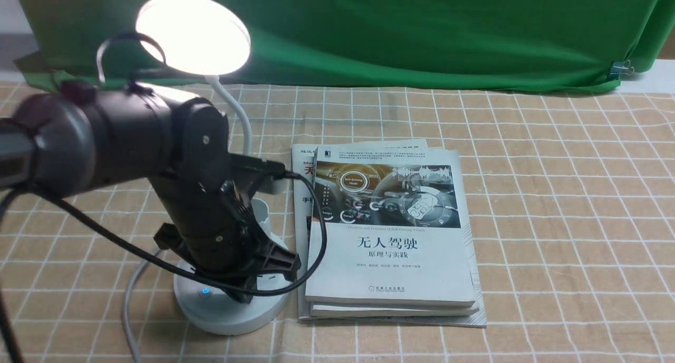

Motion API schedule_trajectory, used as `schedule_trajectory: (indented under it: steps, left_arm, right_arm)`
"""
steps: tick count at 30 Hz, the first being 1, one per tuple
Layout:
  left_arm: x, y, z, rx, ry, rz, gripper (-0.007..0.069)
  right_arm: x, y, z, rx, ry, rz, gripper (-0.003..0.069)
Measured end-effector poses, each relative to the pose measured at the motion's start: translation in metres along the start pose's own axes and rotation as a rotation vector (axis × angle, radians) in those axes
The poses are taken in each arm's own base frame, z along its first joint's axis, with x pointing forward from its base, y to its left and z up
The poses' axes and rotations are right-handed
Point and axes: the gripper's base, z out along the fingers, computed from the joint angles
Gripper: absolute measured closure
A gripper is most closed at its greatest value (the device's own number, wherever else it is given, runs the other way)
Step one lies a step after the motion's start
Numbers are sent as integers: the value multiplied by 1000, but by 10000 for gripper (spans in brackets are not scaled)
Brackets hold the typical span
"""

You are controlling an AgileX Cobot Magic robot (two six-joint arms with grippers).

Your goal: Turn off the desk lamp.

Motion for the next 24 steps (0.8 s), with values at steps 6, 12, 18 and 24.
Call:
schedule_trajectory:
  steps: [6, 12, 18, 24]
  left_arm:
    - [-1, 2, 7, -13, 20, 8, 628]
    - [0, 1, -9, -17, -30, 13, 628]
    - [12, -5, -48, -2, -108, 16, 628]
    - [54, -10, -95, 22, -292, 8, 628]
  right_arm:
    - [0, 0, 0, 0, 0, 0, 417]
    - [0, 0, 0, 0, 0, 0, 417]
    - [0, 0, 0, 0, 0, 0, 417]
    - [0, 0, 0, 0, 0, 0, 417]
